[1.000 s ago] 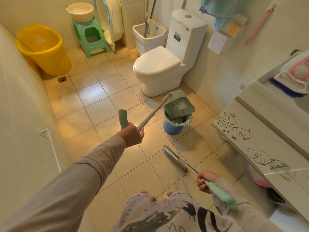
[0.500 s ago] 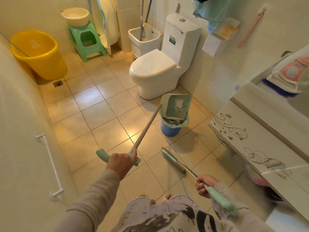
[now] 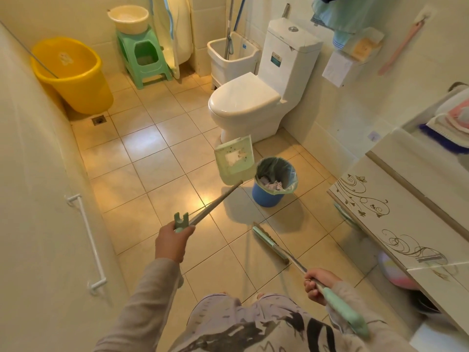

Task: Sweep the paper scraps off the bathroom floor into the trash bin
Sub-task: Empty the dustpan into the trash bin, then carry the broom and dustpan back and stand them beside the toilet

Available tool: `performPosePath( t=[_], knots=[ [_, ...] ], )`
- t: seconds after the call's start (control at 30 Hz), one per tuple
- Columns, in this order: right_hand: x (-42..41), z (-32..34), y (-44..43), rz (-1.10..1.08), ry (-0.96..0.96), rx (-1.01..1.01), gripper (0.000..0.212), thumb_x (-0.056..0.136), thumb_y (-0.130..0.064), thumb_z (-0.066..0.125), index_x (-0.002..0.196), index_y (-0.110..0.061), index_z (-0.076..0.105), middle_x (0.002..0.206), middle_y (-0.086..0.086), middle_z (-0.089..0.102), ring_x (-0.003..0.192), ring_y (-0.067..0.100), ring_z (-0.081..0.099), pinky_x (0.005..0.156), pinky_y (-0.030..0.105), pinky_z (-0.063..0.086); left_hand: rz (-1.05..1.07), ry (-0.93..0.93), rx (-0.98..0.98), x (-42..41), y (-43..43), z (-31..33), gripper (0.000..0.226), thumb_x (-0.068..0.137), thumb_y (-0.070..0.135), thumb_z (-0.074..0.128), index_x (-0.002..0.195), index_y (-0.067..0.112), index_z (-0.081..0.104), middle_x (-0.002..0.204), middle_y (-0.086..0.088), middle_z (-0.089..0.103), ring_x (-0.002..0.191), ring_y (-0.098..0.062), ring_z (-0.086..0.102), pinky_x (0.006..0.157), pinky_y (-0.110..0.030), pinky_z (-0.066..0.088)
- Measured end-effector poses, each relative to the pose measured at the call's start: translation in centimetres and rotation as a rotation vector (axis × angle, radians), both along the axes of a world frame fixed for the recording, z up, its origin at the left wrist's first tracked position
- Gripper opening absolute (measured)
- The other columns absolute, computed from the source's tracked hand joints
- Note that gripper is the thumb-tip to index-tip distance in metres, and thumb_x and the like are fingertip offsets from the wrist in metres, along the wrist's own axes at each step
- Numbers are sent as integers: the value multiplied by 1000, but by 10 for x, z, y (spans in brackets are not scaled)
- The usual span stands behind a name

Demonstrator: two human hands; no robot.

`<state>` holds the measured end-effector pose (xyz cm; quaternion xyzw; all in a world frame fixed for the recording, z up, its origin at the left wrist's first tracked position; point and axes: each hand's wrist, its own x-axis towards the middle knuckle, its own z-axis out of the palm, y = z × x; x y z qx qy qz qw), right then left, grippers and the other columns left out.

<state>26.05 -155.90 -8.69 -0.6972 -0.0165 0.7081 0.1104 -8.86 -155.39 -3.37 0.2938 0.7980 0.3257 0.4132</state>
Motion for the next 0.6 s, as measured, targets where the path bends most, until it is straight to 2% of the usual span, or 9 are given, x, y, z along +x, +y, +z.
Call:
performPosePath(
  t=[0.07,0.17,0.23,0.4,0.47,0.6],
  knots=[
    [-7,1,1,11,-8,-4,25,91,-2,39,66,-8,42,36,4,40,22,14,37,27,14,33,-8,28,-30,-8,-3,-8,33,89,21,63,118,4,58,65,-6,47,53,-21,42,46,-24,37],
    [-21,5,8,-9,-6,6,22,93,-4,37,71,-8,41,36,4,39,21,13,36,26,13,32,-95,177,-108,-20,-8,-18,29,87,25,65,110,6,64,73,-7,57,64,-24,51,57,-27,39],
    [-30,8,15,-31,-2,28,21,94,-4,35,74,-8,39,35,3,38,20,11,35,27,12,31,-131,244,-204,-29,-12,-25,27,85,26,64,106,8,67,76,-9,61,68,-27,56,58,-26,40],
    [-53,10,31,15,-13,55,14,95,-5,36,81,-8,40,42,3,36,21,10,34,27,13,30,-203,275,-422,-47,-14,-37,26,85,24,60,101,3,62,84,-14,63,73,-30,58,64,-32,50],
    [-58,7,38,16,-4,39,12,95,-5,35,83,-8,38,39,3,37,21,11,34,27,12,30,-248,320,-472,-54,-9,-34,24,84,24,58,99,5,60,88,-14,65,74,-29,59,65,-31,51],
    [-63,2,59,-7,52,-1,16,95,-8,34,81,-6,39,35,4,39,20,11,36,28,10,32,-310,387,-548,-67,10,-24,16,84,27,58,92,12,57,76,-6,59,77,-28,62,70,-31,51]
  ],
)
